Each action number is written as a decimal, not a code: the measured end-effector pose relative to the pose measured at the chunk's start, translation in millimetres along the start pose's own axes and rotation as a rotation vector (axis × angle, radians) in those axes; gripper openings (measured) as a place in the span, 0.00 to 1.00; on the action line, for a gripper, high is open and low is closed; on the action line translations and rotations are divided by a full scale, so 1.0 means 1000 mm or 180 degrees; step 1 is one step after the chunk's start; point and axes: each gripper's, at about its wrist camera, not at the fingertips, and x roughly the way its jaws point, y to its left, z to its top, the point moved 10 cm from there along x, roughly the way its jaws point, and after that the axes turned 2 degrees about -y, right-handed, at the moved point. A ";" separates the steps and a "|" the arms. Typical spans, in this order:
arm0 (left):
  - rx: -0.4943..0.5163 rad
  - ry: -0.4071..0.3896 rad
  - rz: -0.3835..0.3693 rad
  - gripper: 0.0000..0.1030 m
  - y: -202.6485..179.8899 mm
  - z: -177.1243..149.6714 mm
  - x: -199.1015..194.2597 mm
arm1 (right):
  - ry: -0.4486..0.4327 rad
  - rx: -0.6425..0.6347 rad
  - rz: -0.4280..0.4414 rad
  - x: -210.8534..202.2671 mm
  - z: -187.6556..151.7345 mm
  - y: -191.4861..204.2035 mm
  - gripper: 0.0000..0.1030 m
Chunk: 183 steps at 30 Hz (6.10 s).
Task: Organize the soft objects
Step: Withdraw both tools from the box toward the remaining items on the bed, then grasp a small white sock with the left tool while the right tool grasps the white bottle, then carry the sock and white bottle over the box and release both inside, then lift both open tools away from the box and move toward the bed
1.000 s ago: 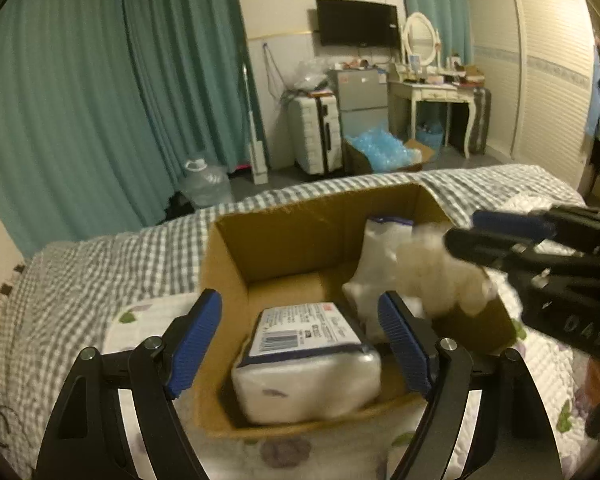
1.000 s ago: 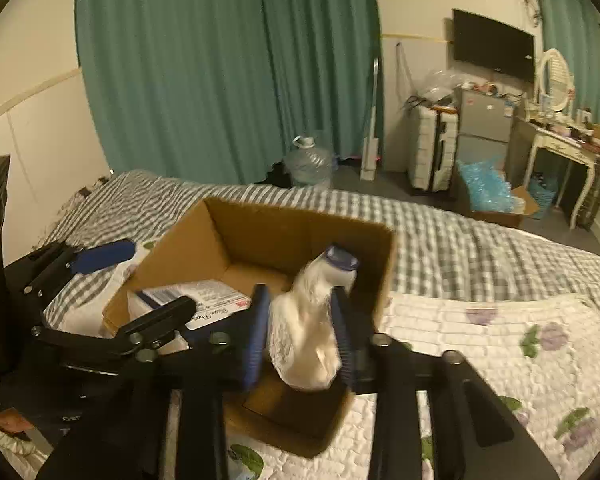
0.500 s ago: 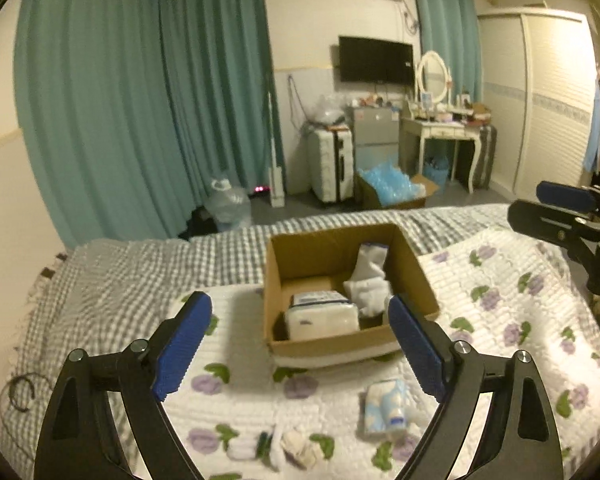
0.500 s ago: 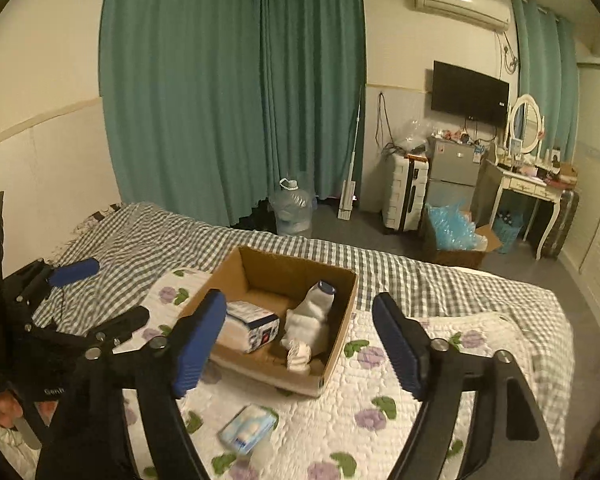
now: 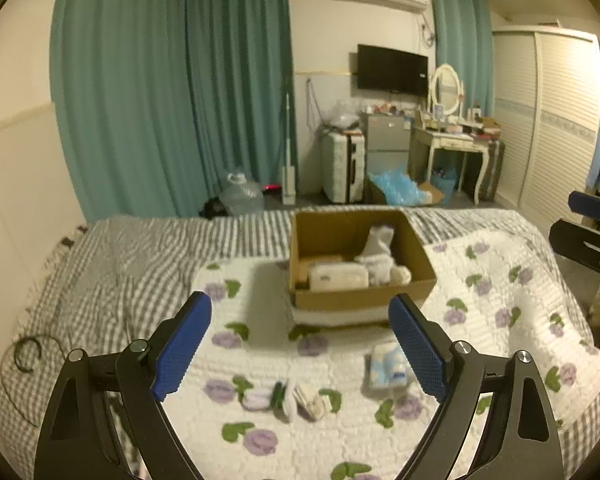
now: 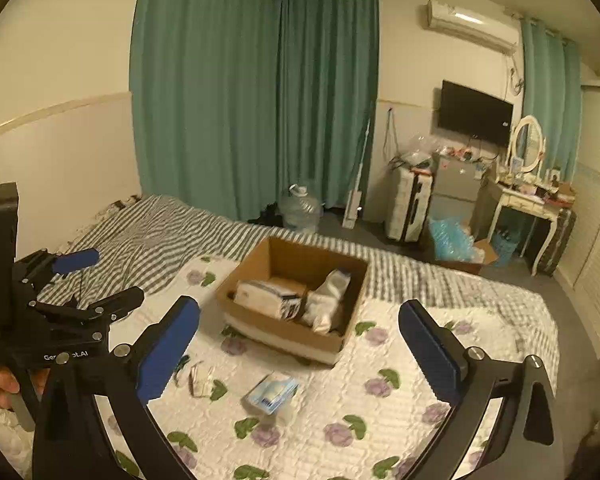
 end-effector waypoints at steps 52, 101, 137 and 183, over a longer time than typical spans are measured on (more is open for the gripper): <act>0.0042 0.0852 -0.0199 0.71 -0.045 -0.185 0.126 | 0.1290 -0.0100 0.0510 0.177 -0.233 0.015 0.27; 0.0315 0.0390 -0.0474 0.27 -0.100 -0.079 0.009 | 0.0349 -0.0078 0.0396 0.023 -0.107 -0.004 0.28; 0.0648 0.0436 -0.0297 0.30 -0.057 0.019 0.245 | 0.0332 -0.0161 0.0281 0.280 -0.014 -0.029 0.28; 0.0246 -0.0728 0.0099 1.00 -0.006 0.087 -0.092 | -0.0564 -0.0011 -0.0272 -0.079 0.081 0.002 1.00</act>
